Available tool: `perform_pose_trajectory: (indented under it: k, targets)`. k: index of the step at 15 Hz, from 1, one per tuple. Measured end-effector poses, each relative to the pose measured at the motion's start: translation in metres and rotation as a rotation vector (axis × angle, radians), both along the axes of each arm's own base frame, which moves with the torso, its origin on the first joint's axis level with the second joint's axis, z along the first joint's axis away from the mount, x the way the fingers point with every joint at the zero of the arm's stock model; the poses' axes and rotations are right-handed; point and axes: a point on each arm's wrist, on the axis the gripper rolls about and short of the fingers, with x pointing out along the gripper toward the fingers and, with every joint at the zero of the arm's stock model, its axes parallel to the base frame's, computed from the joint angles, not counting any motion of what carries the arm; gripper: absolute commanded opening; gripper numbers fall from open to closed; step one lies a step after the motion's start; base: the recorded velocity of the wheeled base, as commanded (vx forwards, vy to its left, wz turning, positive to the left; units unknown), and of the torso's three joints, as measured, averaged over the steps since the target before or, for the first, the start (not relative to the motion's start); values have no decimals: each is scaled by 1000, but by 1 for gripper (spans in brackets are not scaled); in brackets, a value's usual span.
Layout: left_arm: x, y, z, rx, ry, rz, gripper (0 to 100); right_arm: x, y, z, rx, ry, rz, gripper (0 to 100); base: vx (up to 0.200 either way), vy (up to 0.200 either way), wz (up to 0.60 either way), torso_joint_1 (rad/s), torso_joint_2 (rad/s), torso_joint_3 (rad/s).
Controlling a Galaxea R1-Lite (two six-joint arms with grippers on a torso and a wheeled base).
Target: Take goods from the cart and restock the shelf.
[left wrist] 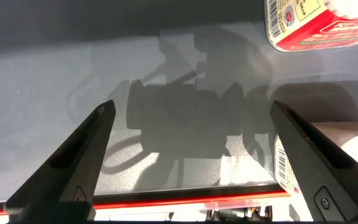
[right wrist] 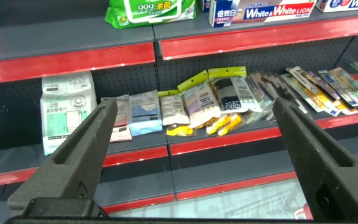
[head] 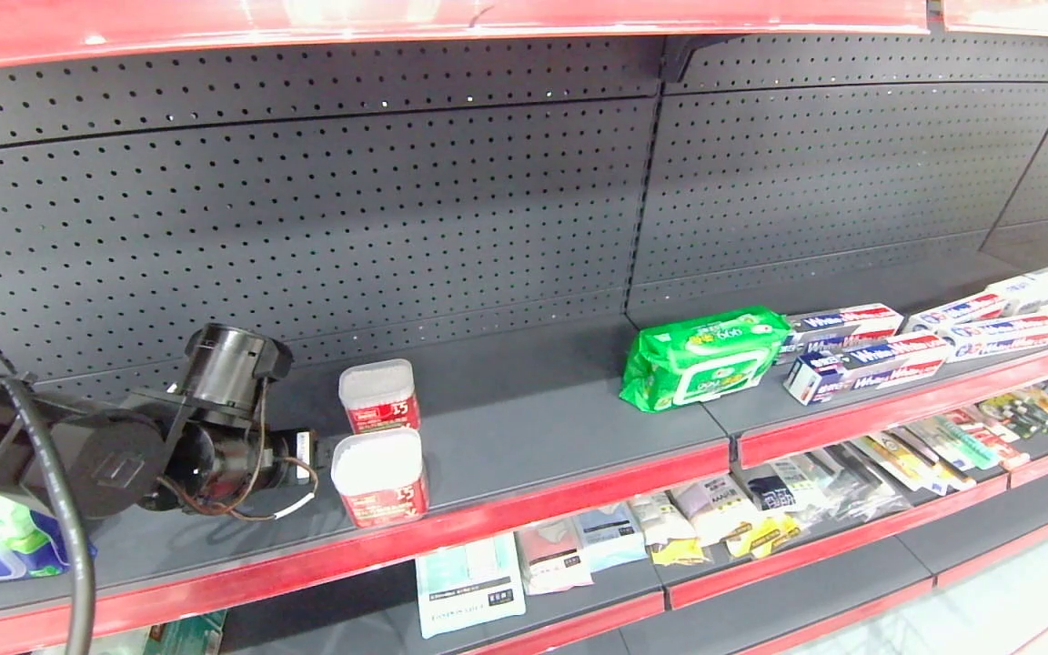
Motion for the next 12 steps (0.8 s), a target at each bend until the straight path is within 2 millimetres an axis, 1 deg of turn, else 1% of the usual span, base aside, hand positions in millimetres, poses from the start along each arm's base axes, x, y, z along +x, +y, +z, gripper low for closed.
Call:
perform_pose_trajectory:
  k: [4,6,7,8,10,12]
  targets:
    - [-2,2,1,16,-4,17,100,0,0,0,0,0,0,100,0,0,0,0,0,0]
    - [-7,8,8,27,-27,35,100,0,0,0,0,0,1,100,0,0,0,0,0,0]
    - [-12,12,15,28,-50,39,100,0,0,0,0,0,0,100,0,0,0,0,0,0]
    - [-20,18,24,34,-77,42,100,0,0,0,0,0,0,100,0,0,0,0,0,0]
    - [-42,31,42,54,-131,45,100,0,0,0,0,0,0,100,0,0,0,0,0,0]
    - [-71,47,56,60,-188,40,100,0,0,0,0,0,0,100,0,0,0,0,0,0]
